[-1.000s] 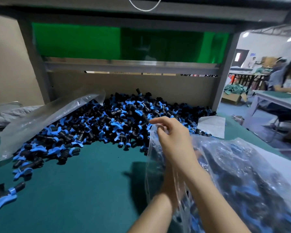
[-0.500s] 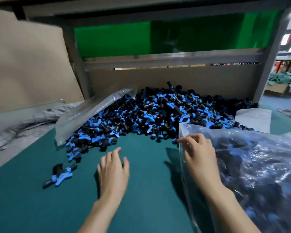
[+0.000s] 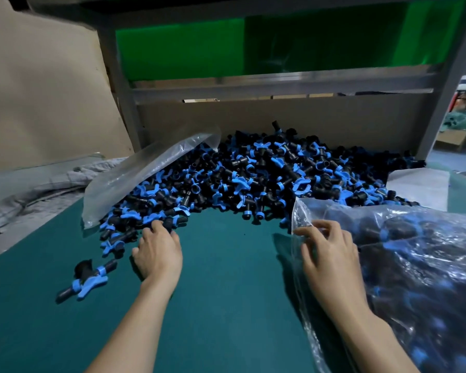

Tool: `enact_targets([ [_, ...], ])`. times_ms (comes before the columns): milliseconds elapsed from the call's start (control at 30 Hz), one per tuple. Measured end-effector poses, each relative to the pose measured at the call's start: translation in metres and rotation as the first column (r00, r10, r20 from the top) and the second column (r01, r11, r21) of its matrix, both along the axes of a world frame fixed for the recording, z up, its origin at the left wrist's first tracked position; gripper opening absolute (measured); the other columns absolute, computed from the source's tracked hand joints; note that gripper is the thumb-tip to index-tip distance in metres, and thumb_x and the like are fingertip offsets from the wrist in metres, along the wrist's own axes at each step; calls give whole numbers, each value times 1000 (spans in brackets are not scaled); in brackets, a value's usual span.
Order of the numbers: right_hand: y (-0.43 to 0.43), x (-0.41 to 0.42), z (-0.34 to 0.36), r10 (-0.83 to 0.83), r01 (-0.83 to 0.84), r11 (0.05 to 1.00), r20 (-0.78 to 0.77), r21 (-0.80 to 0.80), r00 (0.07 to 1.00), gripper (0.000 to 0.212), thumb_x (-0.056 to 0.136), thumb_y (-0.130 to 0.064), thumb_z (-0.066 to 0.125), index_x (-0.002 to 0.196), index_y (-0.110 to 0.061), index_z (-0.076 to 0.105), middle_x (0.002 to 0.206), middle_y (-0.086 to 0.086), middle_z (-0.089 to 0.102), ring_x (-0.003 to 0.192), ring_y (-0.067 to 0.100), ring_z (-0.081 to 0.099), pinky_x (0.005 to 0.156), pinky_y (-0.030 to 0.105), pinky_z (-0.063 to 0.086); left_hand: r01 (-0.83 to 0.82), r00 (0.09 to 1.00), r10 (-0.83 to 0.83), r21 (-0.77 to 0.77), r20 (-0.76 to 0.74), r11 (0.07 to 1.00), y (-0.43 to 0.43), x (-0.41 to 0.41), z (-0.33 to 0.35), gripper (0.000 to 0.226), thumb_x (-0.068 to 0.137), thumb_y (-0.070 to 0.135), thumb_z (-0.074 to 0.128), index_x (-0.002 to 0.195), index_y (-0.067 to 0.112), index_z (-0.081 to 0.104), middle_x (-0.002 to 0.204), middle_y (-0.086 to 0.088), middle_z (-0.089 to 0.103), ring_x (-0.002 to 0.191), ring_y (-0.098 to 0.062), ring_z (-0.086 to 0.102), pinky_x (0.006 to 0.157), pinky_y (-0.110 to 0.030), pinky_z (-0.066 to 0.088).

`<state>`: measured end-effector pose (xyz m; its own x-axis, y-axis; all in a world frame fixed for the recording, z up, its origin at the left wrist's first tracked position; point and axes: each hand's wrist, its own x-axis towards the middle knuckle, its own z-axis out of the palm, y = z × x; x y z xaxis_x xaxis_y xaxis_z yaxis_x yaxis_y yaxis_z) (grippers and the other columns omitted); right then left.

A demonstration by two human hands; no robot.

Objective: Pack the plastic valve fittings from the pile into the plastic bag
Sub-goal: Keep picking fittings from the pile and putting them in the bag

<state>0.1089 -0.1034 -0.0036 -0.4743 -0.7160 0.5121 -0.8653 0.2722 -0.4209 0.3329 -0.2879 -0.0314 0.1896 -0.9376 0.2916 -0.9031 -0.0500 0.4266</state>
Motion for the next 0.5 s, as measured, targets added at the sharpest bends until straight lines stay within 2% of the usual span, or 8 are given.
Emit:
enact_targets([
  [67, -1, 0, -1, 1, -1, 1000, -11, -14, 1000, 25, 91, -17, 60, 115, -22, 67, 122, 6, 52, 111, 28, 46, 93, 43, 42, 61, 995, -65, -42, -78, 997, 7, 1, 0, 38, 99, 37, 49, 125, 10, 49, 120, -13, 59, 104, -34, 58, 91, -46, 45],
  [133, -1, 2, -1, 25, -27, 999, -45, -40, 999, 30, 89, -17, 63, 119, -22, 66, 127, 8, 50, 115, 29, 46, 95, 44, 41, 159, 972, -182, -152, -148, 976, 22, -2, 2, 38, 97, 40, 51, 122, 11, 52, 111, -8, 62, 95, -34, 58, 83, -45, 49],
  [333, -3, 3, -7, 126, -135, 990, -159, -46, 979, 45, 87, -33, 70, 131, -26, 61, 136, 12, 50, 125, 30, 48, 101, 45, 40, 472, 857, -515, -385, -9, 793, 79, -39, 13, 31, 91, 35, 60, 114, 15, 61, 91, 1, 56, 82, -25, 54, 74, -38, 46],
  [400, -4, 2, -8, 126, -135, 990, -183, -39, 975, 45, 86, -40, 70, 129, -28, 62, 136, 12, 51, 124, 30, 50, 99, 46, 42, 521, 822, -569, -451, 34, 725, 93, -53, 14, 30, 90, 35, 58, 111, 15, 63, 88, 3, 56, 79, -22, 52, 71, -36, 45],
  [500, -4, 0, -9, 129, -144, 988, -190, -63, 973, 36, 83, -37, 70, 118, -29, 67, 134, 11, 53, 120, 31, 53, 96, 47, 44, 579, 771, -631, -502, 81, 643, 107, -67, 11, 30, 90, 37, 53, 109, 17, 63, 87, 5, 54, 76, -18, 49, 70, -31, 43],
])
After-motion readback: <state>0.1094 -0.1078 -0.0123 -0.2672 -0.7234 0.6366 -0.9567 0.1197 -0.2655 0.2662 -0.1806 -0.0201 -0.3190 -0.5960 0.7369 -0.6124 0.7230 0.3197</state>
